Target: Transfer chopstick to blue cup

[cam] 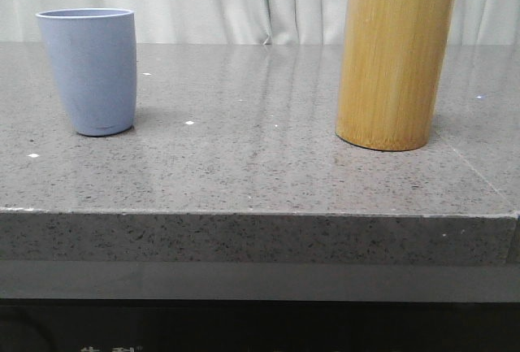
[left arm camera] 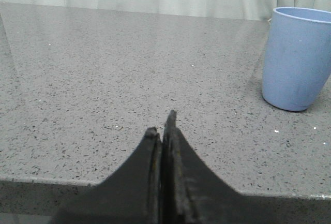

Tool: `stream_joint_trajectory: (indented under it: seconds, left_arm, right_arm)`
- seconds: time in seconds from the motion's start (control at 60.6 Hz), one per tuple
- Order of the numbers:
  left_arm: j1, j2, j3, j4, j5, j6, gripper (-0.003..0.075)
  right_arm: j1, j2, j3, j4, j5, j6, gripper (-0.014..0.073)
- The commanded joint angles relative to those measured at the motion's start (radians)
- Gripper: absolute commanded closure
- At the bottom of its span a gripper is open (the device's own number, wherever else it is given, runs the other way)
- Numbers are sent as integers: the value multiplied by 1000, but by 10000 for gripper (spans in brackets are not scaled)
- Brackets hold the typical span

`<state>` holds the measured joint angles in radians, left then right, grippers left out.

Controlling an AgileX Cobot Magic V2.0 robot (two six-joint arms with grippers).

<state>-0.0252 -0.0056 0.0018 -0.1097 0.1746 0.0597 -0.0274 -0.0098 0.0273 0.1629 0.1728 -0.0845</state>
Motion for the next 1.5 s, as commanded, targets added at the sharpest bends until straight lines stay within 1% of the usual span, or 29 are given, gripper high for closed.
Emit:
stream_joint_trajectory:
  seconds: [0.0, 1.271, 1.37, 1.42, 1.486]
  left_arm:
    - [-1, -23, 7, -7, -85, -9, 739]
    - [-1, -23, 7, -7, -102, -9, 739]
    - [-1, -23, 7, -24, -160, -9, 739]
    - [-1, -23, 5, -57, -226, -9, 739]
    - [-1, -23, 0, -60, -296, -9, 739]
  right_arm:
    - [-9, -21, -4, -8, -70, -3, 711]
    - [-9, -21, -4, -8, -78, -3, 711]
    - [-9, -21, -5, -8, -98, -3, 711]
    - [-9, -21, -8, -8, -119, -3, 711]
    - [-9, -21, -29, 6, -139, -3, 711]
